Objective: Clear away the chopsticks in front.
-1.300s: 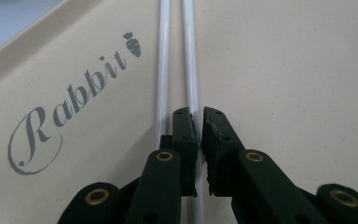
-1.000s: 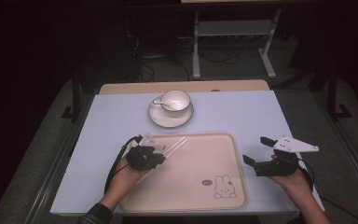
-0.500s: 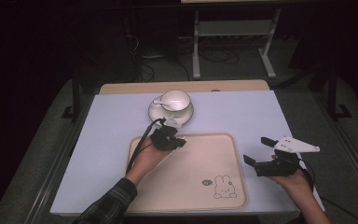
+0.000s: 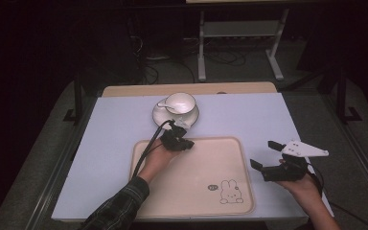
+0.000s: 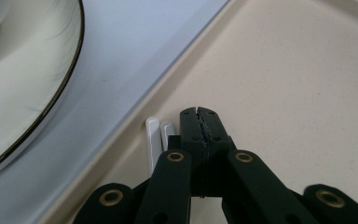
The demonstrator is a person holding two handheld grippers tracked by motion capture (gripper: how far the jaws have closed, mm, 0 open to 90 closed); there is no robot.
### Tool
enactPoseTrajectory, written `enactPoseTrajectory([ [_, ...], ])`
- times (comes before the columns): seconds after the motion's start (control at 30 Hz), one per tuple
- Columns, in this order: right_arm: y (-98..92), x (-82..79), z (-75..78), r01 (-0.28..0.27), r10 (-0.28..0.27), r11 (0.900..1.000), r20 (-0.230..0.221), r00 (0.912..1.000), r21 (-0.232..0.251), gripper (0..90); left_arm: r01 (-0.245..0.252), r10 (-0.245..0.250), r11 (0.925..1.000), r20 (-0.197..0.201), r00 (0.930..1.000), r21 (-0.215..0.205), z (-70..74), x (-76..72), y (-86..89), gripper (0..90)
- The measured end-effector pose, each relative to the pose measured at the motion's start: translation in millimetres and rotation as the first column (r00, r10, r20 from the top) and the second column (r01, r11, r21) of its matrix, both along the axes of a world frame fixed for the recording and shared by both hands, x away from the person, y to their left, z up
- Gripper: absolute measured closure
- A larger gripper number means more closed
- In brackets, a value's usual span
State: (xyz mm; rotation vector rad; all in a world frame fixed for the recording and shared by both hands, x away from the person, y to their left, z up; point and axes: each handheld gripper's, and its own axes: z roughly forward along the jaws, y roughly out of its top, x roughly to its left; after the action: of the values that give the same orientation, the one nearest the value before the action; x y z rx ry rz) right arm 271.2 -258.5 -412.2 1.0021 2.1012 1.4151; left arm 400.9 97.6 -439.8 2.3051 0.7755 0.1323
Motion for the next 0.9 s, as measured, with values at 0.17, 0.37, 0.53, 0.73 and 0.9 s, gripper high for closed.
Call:
enactPoseTrajectory([
  [0.17,-0.1,0.3,-0.1,0.001,-0.001,1.000,-0.001,1.0000,0.000,3.9,-0.010,0.010,0.9999,-0.002,1.0000,0.005,0.5,1.8,5.3,89.3],
  [0.37,-0.6,-0.1,0.3,-0.001,0.001,1.000,0.003,1.0000,0.001,3.9,-0.033,0.034,0.9994,-0.011,0.9994,0.007,1.0,3.8,17.3,89.3],
  [0.53,-0.7,0.0,0.4,-0.002,0.002,1.000,0.003,1.0000,0.001,4.1,-0.047,0.047,0.9988,-0.018,0.9987,0.013,1.9,3.3,27.3,89.3],
  [0.73,-0.6,0.0,0.4,-0.001,0.001,1.000,0.002,1.0000,0.001,4.2,-0.057,0.058,0.9981,-0.024,0.9980,0.024,3.0,1.2,38.1,89.3],
  [0.9,-0.5,0.2,0.3,-0.001,0.001,1.000,0.003,1.0000,0.000,4.2,-0.068,0.069,0.9973,-0.028,0.9972,0.029,3.5,-1.1,48.9,89.3],
])
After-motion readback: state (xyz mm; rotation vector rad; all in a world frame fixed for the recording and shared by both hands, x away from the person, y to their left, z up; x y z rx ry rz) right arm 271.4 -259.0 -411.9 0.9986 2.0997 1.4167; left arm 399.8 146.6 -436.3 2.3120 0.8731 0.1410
